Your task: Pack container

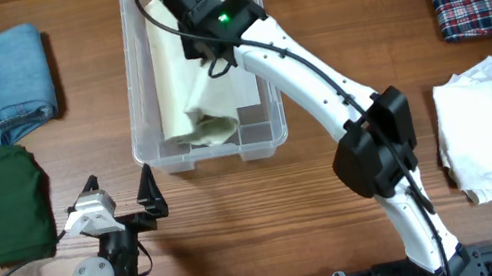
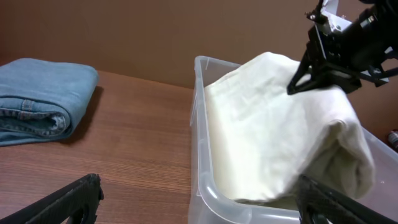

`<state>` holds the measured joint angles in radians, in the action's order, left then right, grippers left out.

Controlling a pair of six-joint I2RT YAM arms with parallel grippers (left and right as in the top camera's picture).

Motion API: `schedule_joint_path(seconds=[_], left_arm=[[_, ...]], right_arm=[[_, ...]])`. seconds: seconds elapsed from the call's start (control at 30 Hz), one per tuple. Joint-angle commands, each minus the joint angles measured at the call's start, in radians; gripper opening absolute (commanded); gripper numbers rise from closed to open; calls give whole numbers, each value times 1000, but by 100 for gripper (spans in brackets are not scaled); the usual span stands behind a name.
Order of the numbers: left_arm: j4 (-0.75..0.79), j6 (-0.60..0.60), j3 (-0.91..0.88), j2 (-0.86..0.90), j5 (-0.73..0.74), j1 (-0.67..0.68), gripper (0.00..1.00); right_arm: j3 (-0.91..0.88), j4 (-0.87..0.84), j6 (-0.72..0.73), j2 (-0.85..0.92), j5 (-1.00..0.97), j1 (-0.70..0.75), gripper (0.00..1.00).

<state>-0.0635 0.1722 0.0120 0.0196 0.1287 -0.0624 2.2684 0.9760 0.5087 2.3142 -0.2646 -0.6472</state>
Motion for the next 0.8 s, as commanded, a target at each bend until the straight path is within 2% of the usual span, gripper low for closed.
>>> schedule_joint_path(seconds=[0.0, 0.07, 0.17, 0.23, 0.3, 0.47, 0.57, 0.73, 0.77], left_arm=[[-2, -8, -6, 0, -3, -7, 100], [-2, -8, -6, 0, -3, -7, 100], [-2, -8, -6, 0, -3, -7, 100], [-2, -8, -6, 0, -3, -7, 100], [-2, -8, -6, 0, -3, -7, 100], [-2, -8, -6, 0, -3, -7, 100], [-2, -8, -6, 0, -3, -7, 100], [-2, -8, -6, 0, -3, -7, 100], [-2, -8, -6, 0, -3, -7, 100]], right_arm=[[13, 23, -90, 16, -58, 26, 32], [13, 40, -90, 16, -58, 32, 42], [13, 56, -94, 16, -58, 39, 51], [13, 64, -119, 16, -58, 39, 65], [13, 69, -138, 16, -58, 39, 69], [13, 97, -224, 16, -84, 39, 68], [13, 120, -285, 16, -82, 39, 59], [13, 195, -352, 16, -69, 39, 22], [13, 229, -358, 16, -53, 39, 9]])
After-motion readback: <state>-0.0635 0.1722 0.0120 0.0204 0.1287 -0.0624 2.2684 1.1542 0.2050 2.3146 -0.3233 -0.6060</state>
